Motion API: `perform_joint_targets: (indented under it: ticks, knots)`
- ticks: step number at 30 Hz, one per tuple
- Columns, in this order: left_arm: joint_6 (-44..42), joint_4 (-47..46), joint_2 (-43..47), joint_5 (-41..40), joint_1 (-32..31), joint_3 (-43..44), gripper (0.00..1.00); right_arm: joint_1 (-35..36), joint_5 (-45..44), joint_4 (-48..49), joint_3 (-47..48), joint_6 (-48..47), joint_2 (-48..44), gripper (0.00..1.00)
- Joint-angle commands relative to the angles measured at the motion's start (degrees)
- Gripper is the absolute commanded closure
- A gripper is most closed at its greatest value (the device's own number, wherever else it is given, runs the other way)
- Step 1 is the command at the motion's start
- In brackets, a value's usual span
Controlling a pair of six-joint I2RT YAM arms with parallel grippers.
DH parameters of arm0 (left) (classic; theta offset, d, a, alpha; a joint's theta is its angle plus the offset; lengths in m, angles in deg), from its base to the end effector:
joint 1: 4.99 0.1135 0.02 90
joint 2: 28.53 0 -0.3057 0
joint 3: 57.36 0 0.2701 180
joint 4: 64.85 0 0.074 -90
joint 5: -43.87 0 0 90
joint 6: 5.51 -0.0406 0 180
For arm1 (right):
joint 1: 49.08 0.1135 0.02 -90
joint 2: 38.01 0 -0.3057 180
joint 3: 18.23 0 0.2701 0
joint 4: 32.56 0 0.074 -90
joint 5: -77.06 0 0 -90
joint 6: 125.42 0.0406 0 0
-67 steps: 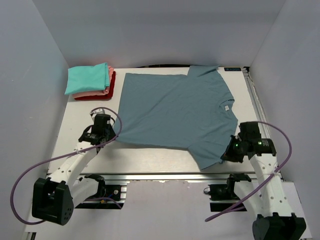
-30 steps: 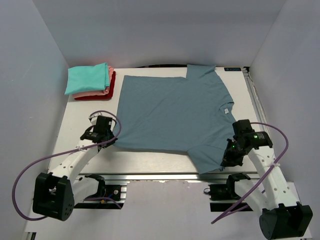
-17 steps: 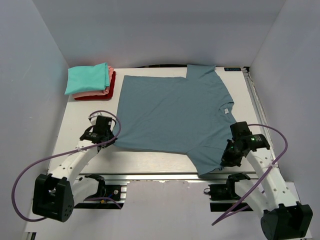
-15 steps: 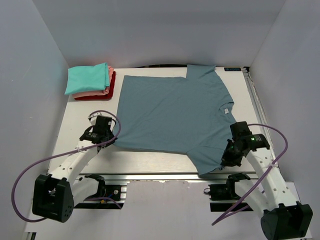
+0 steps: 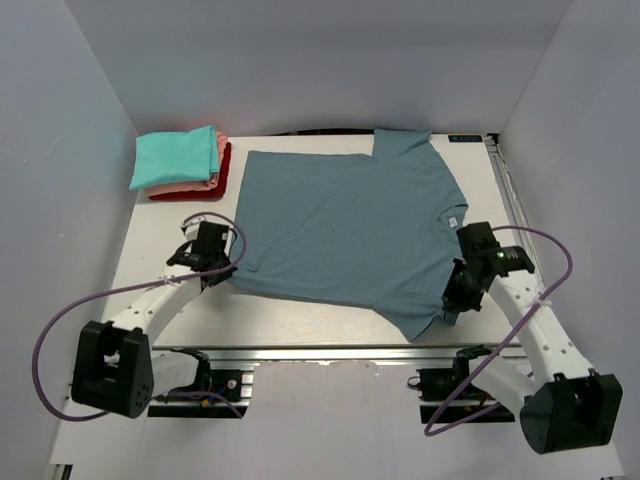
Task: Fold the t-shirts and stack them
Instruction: Grap the side of the flattened tshirt closest away from the robot with both arms, then fold the flattened tshirt in 1/3 of the way
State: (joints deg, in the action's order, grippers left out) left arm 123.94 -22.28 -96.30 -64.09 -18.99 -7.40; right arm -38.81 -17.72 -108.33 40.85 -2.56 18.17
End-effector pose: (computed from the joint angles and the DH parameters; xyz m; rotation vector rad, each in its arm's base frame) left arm 0.2137 -0.0404 0.2160 -0.6639 2.4574 0.0566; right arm 0.1515 0.0240 0.2718 0.5723 2.7745 0.0469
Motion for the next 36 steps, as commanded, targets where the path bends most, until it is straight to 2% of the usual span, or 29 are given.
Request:
perform_joint_targets:
  ticks: [1, 9, 17, 27, 36]
  knots:
    - [-0.68, -3.54, -1.31, -3.31, -0.06, 4.70, 1.00, 0.29, -1.55, 3.43, 3.85, -1.04, 3.49, 1.00]
    - [-1.65, -6.35, -9.21, -5.16, 0.64, 13.66, 1.00, 0.20, -4.27, 8.79, 11.50, -2.89, 13.85, 1.00]
    - [-3.05, -9.43, -18.35, -2.35, 2.84, 18.42, 1.00, -0.07, -5.86, 12.57, 18.27, -3.86, 22.56, 1.00]
    - [-4.90, -9.43, -23.28, 0.11, 3.45, 22.64, 1.00, -2.00, -6.56, 12.67, 27.85, -5.88, 30.12, 1.00]
    - [-6.13, -6.62, -23.55, 2.22, 3.72, 26.42, 1.00, -2.53, -6.73, 10.91, 34.97, -8.78, 33.20, 1.00]
